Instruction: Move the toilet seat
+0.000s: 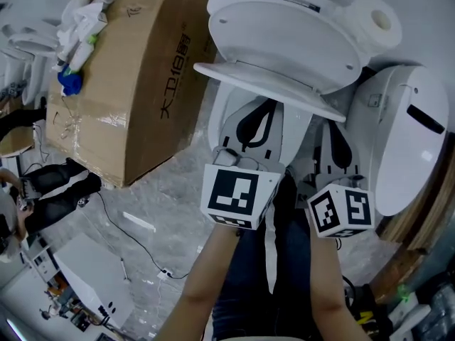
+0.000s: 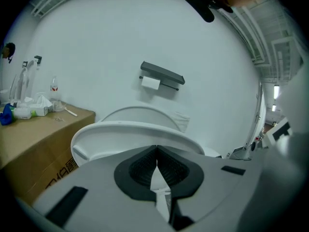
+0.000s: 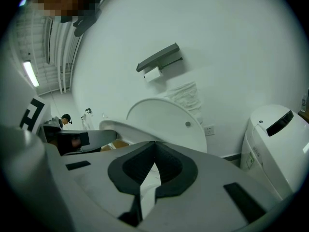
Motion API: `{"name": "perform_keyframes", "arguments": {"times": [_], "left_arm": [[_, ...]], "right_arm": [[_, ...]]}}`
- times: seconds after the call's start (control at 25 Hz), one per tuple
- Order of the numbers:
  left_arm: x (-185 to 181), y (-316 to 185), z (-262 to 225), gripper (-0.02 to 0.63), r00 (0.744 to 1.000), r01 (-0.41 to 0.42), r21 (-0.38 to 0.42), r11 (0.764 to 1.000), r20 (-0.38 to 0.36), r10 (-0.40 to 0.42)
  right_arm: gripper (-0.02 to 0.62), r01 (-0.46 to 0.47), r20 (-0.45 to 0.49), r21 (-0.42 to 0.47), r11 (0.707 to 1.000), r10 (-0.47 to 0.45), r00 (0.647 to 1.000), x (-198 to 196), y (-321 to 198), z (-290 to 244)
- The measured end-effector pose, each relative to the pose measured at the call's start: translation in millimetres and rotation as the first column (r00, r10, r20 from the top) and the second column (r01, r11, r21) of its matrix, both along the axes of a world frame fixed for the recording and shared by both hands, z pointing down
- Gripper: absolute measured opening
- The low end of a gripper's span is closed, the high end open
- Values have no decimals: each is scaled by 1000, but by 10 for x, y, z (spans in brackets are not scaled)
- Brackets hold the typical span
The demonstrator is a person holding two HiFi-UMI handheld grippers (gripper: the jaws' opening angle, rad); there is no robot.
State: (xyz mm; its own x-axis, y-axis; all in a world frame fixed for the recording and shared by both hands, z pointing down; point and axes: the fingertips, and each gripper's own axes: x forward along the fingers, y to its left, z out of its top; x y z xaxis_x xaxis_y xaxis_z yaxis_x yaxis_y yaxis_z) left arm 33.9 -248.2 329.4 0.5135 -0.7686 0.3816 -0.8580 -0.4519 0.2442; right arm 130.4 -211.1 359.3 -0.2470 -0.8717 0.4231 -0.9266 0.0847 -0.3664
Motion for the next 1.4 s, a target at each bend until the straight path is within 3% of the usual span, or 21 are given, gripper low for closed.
{"name": "perform_keyframes", "arguments": {"times": [0.36, 1.08, 1.4], "left_arm": [[102, -254, -42, 17, 1000, 7, 20, 1000, -20, -7], [250, -693, -82, 17, 998, 36, 35, 999, -56, -34], [303, -838, -91, 17, 997, 47, 44, 998, -70, -44]], "right_arm": [[17, 9, 22, 69, 998, -10, 1000, 100, -246, -48], [17, -54, 53, 82, 995, 49, 997, 319, -651, -46], [17, -53, 45, 127, 990, 47, 998, 395, -756, -98]]}}
